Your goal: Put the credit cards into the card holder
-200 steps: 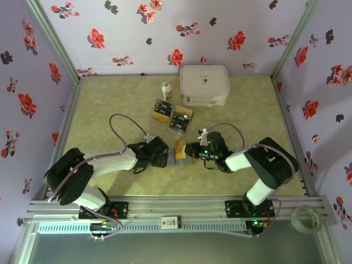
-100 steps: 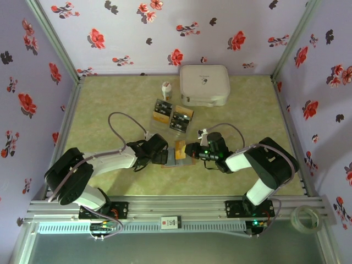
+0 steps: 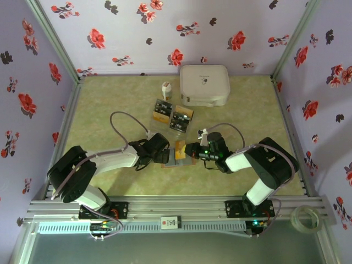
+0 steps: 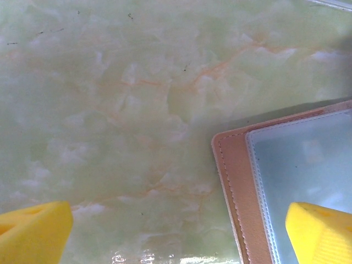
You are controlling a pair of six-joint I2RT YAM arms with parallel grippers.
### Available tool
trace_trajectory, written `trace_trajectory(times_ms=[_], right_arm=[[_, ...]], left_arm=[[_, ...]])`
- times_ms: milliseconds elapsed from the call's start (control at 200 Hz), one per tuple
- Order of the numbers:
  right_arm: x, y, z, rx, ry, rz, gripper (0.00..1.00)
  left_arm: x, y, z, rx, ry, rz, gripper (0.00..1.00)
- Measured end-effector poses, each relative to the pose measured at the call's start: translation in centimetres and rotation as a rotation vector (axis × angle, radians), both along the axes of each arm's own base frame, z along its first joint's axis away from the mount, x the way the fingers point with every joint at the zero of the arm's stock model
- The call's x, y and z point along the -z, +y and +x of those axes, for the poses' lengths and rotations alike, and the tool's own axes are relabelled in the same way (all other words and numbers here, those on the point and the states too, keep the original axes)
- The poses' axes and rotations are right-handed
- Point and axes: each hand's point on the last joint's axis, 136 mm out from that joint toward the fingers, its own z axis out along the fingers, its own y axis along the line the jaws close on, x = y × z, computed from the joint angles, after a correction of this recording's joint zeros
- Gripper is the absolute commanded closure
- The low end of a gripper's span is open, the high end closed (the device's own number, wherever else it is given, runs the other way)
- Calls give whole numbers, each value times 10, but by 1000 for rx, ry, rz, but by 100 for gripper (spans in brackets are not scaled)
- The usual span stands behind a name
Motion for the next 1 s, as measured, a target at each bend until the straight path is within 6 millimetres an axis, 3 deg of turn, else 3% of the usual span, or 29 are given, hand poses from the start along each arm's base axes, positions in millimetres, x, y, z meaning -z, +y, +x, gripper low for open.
trace_trajectory(times_ms=[690,1000], right_arm=[[-2,0,0,0,-5,4,100],[-3,-2,-1,2,-7,5,100]], left_arm=[[14,10,-9,-1,25,25,0],[-4,4,-4,0,-7,-22,0]])
